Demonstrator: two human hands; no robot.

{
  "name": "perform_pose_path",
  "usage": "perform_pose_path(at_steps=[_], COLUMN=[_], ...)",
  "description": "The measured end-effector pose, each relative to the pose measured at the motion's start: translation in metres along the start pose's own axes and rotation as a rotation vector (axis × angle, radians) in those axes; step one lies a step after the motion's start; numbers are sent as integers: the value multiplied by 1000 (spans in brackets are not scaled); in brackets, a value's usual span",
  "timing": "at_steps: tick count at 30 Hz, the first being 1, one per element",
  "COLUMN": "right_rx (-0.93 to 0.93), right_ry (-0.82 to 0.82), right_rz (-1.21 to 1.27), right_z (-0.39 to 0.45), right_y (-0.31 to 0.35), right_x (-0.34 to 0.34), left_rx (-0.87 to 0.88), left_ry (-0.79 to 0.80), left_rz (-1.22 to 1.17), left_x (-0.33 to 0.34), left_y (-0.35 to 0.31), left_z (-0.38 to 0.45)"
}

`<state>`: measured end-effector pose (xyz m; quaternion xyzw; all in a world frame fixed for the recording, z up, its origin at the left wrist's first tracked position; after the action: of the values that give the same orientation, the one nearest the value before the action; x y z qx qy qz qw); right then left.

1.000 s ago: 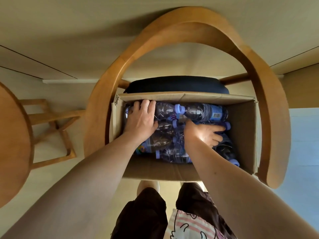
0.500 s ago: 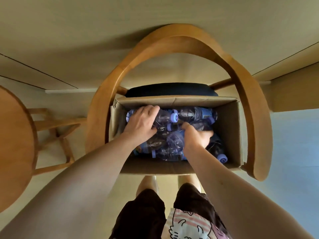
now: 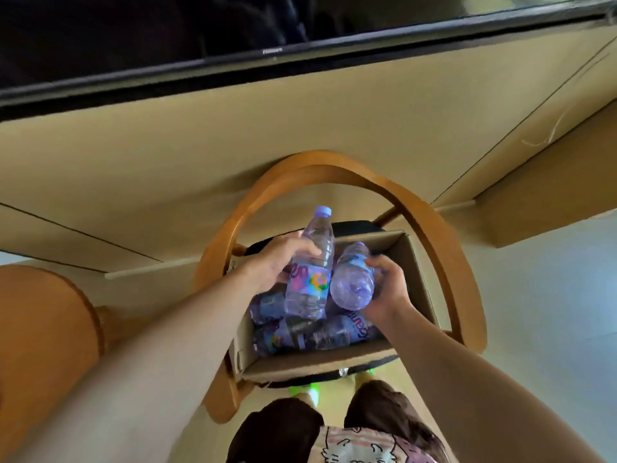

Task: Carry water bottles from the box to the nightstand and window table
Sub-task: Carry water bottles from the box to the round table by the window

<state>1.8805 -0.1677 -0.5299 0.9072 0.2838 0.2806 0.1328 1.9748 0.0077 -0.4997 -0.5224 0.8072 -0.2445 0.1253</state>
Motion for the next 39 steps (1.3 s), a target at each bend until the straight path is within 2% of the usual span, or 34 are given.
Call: perform_pose_path(at_steps=[4, 9, 11, 15, 19, 23, 28, 34, 39], right_rx=[-148, -337, -449, -549, -698, -872, -1025, -1178, -1289], right_ry=[176, 373, 340, 271, 262, 223, 152, -5, -152], right_rz=[112, 179, 113, 6, -6, 63, 98, 186, 254], right_z=[-27, -74, -99, -160, -232, -306, -410, -514, -577], right_y=[28, 87, 119, 181, 232, 273, 304, 310, 312], right_x=[1, 11, 5, -24, -65, -132, -255, -407, -505], left_rx=[84, 136, 165, 280, 352, 409, 456, 506, 503], left_ry=[255, 344, 370, 434, 541, 668, 791, 902, 1001], left_rz=[-260, -91, -26, 70, 164, 263, 411, 555, 701], left_x=[33, 89, 120, 196, 285, 389, 534, 704, 818], left_y=[-48, -104, -125, -168, -192, -196, -169, -111, -66], left_z=[-17, -54, -71, -108, -149, -195, -257, -318, -356])
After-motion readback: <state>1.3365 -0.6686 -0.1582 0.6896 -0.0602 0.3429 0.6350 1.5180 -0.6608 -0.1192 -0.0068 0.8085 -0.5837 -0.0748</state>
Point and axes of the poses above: each hand's wrist, its own z-axis towards the middle knuckle, its own x-axis out of the palm, y = z × x, the point moved 5 cm from there along z, towards the middle knuckle, and after that the axes turned 8 degrees about -x, right-handed, at the moved point
